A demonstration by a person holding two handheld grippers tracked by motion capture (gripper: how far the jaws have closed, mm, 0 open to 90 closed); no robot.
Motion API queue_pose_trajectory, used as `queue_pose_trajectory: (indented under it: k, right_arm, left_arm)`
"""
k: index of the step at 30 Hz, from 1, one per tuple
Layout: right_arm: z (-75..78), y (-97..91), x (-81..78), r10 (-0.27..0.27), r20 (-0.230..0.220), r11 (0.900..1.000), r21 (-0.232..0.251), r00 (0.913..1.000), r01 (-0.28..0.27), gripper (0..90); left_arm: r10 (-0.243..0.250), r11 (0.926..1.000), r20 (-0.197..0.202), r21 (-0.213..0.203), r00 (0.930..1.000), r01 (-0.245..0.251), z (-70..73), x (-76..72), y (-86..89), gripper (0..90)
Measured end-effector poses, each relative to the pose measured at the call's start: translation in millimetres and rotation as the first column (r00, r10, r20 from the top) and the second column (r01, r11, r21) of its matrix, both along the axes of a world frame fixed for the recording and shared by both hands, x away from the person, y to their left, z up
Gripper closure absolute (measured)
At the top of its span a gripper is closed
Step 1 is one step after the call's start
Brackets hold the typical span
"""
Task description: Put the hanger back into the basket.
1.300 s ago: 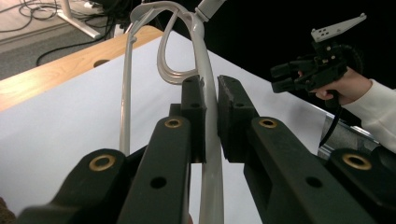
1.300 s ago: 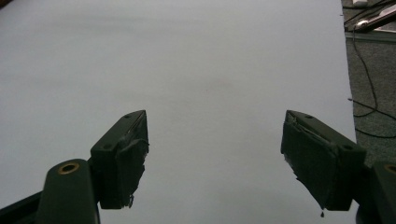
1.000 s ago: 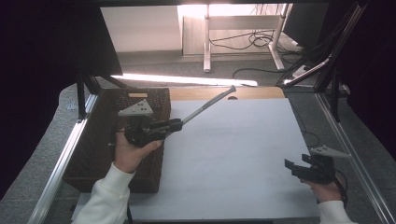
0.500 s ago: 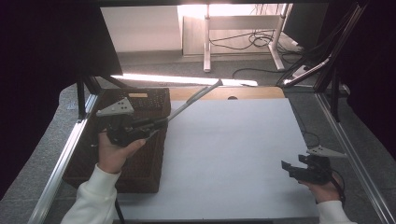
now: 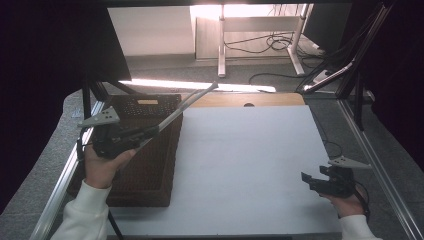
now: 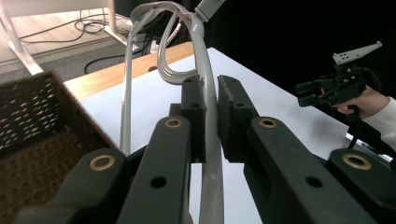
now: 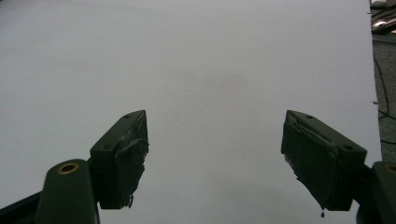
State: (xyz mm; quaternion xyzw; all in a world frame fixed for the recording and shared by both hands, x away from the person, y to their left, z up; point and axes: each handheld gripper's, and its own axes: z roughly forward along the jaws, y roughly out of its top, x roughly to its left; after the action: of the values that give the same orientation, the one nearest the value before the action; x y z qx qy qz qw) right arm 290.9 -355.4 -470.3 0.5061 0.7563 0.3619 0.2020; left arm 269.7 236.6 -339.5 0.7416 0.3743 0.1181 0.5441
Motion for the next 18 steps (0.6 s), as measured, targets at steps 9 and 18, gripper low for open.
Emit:
queue_pose_trajectory:
  k: [9,18]
  right_arm:
    - [-0.4,0.3,0.5,0.001,-0.004,1.0,0.001,1.0,-0.001,23.7]
    - [-0.4,1.2,0.6,0.001,-0.005,1.0,-0.001,1.0,-0.001,23.7]
  left_arm:
    - [0.05,0.9987,-0.009,-0.007,0.9987,-0.05,-11.3,-8.9,33.4,82.5]
    - [0.083,0.9957,-0.016,-0.04,0.9964,-0.084,-18.8,-14.7,59.6,82.5]
